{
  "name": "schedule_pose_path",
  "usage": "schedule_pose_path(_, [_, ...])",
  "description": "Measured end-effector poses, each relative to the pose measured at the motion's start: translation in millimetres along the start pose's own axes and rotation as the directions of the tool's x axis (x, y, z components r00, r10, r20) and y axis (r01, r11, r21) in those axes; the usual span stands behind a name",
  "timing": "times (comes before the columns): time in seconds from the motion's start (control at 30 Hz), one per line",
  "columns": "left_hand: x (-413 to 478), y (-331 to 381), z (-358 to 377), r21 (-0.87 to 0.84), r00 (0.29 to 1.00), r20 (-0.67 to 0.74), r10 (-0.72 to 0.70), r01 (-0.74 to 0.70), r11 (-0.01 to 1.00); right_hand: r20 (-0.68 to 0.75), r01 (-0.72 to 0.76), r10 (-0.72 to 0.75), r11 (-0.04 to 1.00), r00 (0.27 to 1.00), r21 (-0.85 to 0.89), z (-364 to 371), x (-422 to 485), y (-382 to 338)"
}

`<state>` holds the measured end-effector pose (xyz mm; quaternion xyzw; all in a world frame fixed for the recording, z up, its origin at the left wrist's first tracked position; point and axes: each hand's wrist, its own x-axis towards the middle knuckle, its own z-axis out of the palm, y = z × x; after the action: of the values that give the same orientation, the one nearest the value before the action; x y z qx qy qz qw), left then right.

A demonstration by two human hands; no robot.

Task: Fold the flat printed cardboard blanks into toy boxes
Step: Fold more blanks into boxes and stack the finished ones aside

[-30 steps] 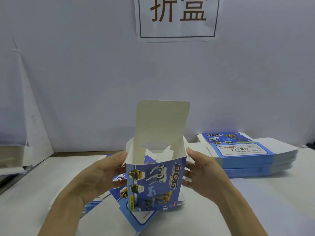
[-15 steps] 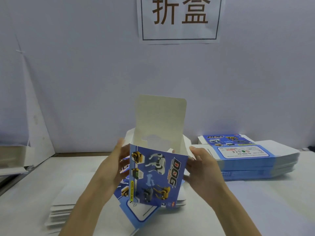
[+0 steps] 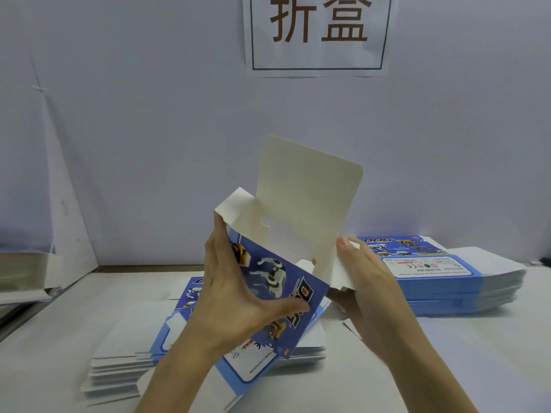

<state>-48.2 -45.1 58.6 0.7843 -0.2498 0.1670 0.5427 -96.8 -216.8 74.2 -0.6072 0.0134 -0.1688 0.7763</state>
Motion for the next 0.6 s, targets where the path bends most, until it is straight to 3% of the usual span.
schedule_pose_path(0.13, [1.7, -1.3, 3.6, 0.112, 0.995, -0.09, 0.053, -0.042, 0.993, -0.109, 0.038, -0.026, 0.994, 0.994, 0.103, 0.9, 2.0, 0.0])
schedule_pose_path(0.27, [4.7, 0.8, 7.0, 0.25, 0.982, 0.047, 0.181, -0.187, 0.95, -0.145, 0.078, -0.038, 0.957, 0.989, 0.28, -2.0, 1.4, -7.8])
schedule_pose_path(0.43, [0.2, 0.1, -1.4, 0.409, 0.965, -0.008, 0.264, -0.238, 0.881, 0.018, 0.173, -0.176, 0.978, 0.984, 0.115, -2.8, -8.3, -18.4])
schedule_pose_path(0.6, [2.3, -2.2, -24.5, 0.486, 0.866, -0.007, 0.501, -0.435, 0.758, 0.207, 0.421, -0.398, 0.903, 0.894, -0.081, -1.9, -17.2, -28.0])
